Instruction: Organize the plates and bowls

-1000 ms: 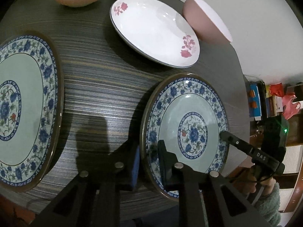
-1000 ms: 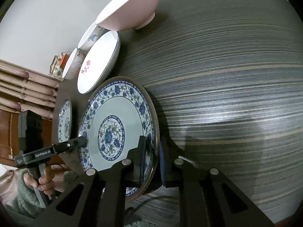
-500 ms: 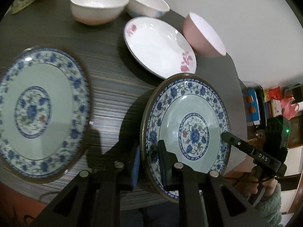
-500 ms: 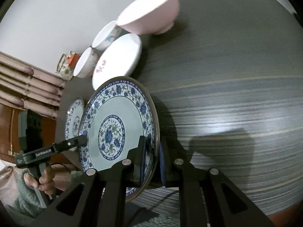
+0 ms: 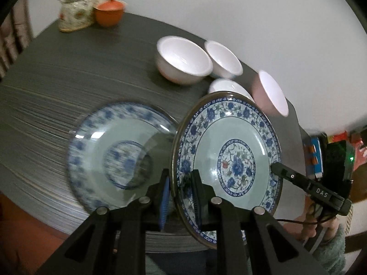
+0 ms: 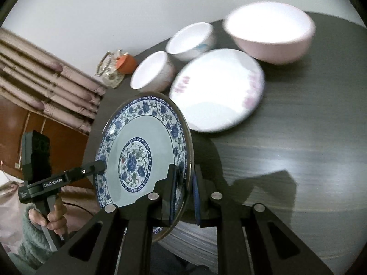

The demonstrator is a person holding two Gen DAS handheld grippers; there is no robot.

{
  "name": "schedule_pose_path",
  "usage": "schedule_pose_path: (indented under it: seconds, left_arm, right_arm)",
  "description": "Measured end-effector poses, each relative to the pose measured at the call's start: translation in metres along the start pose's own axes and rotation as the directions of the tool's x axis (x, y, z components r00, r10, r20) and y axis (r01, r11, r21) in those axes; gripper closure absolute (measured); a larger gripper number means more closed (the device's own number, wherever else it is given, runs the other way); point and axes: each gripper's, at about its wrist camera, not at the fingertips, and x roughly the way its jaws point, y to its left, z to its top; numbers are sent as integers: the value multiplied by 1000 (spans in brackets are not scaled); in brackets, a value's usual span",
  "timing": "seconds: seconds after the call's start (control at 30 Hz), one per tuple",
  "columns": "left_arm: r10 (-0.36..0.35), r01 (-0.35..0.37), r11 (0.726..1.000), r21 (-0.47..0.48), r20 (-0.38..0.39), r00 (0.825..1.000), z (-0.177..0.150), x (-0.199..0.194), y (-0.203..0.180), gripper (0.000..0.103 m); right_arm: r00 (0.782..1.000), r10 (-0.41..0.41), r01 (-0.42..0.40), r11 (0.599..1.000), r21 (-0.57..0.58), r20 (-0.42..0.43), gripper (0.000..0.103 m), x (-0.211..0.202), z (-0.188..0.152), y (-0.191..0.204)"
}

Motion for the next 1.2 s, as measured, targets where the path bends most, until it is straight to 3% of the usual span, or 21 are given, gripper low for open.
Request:
schedule_pose_path:
  seconds: [0.3, 0.53, 0.9, 1.2]
  left_arm:
    - [53, -49, 994, -95, 38, 998, 7, -21, 63, 87]
    - [78, -75, 984, -162, 7, 997, 5, -8, 106, 86]
    - [73, -75, 977, -201, -19, 997, 4, 11, 127, 86]
    - [109, -108, 977, -185, -7, 994, 2, 16, 127, 84]
  right_arm:
    - [998, 18, -23, 997, -75, -56, 89, 53, 24, 64]
    - [992, 7, -15, 998, -68, -123, 89, 100, 20, 80]
    - [986, -45, 37, 998, -55, -158, 89, 132, 12, 85]
    - [984, -126, 113, 988, -107, -126, 85, 137, 7, 96]
